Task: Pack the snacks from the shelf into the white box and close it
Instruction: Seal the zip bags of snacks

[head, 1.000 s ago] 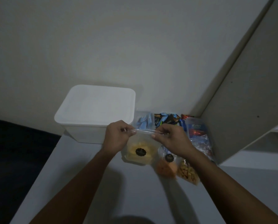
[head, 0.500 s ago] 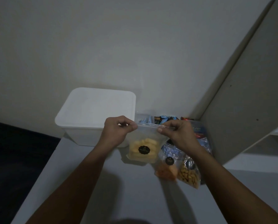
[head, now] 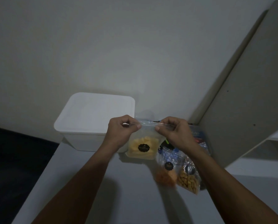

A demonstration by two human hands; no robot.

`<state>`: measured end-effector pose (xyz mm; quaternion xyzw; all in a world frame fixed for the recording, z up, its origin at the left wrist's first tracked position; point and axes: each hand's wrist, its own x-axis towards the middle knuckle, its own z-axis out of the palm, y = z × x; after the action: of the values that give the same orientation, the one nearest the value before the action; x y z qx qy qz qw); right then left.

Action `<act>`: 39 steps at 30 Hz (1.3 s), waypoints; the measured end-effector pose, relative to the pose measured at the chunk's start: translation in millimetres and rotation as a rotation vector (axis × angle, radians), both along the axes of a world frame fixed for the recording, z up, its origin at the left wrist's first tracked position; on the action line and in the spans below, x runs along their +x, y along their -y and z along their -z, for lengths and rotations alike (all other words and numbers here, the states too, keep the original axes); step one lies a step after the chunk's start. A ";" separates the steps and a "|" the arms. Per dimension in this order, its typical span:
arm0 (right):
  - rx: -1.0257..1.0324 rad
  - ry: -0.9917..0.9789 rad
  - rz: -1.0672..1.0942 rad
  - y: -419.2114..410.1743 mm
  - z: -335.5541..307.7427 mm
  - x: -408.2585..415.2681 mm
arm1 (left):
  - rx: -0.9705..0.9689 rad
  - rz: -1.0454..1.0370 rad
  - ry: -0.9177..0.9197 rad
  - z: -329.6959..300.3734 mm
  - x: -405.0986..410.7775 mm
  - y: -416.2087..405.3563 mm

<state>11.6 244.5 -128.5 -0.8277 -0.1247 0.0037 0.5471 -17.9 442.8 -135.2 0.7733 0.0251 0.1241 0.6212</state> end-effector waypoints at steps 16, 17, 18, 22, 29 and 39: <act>-0.270 0.101 -0.035 -4.7 -10.0 0.3 | 0.107 0.029 0.038 -4.8 0.8 8.8; -0.310 0.121 -0.049 -5.8 -12.0 0.0 | 0.116 0.031 0.037 -4.7 0.7 10.0; -0.339 0.133 -0.057 -7.3 -14.0 0.0 | 0.123 0.036 0.034 -4.6 0.6 11.5; -0.388 0.150 -0.011 -11.0 -18.0 0.9 | 0.071 0.062 -0.007 -5.9 0.7 15.8; -0.411 0.151 -0.015 -8.6 -16.0 -1.8 | 0.041 0.008 -0.007 -8.4 1.2 6.8; -0.449 0.199 0.008 -18.9 -14.1 -2.4 | 0.068 0.046 -0.028 -7.3 -2.5 17.4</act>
<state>9.3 263.4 -114.4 -0.9253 -0.1708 -0.0524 0.3344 -20.5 425.4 -127.9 0.7960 0.0119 0.0995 0.5970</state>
